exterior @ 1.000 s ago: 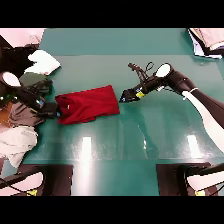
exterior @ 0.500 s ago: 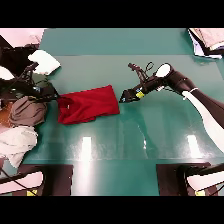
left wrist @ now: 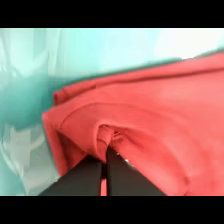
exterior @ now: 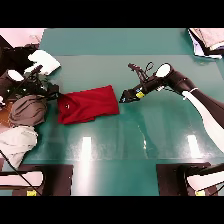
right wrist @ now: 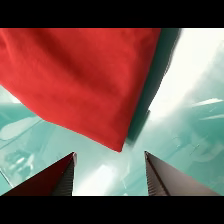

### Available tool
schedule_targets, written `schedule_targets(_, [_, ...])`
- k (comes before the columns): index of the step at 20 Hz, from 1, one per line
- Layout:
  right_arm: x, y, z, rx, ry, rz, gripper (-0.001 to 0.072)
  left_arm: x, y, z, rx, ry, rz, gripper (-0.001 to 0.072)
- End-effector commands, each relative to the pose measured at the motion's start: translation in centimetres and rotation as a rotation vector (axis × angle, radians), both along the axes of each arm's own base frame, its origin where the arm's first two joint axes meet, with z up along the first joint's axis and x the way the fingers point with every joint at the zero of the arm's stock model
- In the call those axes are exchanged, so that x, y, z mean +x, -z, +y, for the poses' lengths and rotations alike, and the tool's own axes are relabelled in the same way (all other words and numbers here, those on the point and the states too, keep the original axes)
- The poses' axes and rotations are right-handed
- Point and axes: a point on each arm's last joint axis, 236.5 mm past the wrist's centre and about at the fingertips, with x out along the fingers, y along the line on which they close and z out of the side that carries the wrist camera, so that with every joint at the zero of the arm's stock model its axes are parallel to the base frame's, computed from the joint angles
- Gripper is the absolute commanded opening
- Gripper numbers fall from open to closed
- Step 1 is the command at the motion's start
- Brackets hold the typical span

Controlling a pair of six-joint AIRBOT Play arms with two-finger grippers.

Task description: Fold the shirts.

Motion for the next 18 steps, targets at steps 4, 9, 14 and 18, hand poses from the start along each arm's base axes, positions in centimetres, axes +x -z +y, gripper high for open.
schedule_targets(4, [0.0,0.0,0.0,0.0,0.0,0.0,0.0488,5.2,-7.0,-0.2,0.005,0.045,-0.245,0.0023])
schedule_targets(9, [0.4,0.0,-0.5,0.002,0.015,0.001,0.0493,1.7,-5.8,-1.1,-0.033,0.124,-0.107,0.0599])
schedule_targets(14, [2.5,1.2,-2.9,0.068,0.197,0.112,0.0699,-1.5,-6.2,-1.8,-0.115,0.171,0.001,0.0598])
schedule_targets(18, [3.9,4.3,-1.3,0.184,0.322,0.215,0.0696,-0.6,-8.1,-3.6,-0.216,0.158,-0.048,0.033])
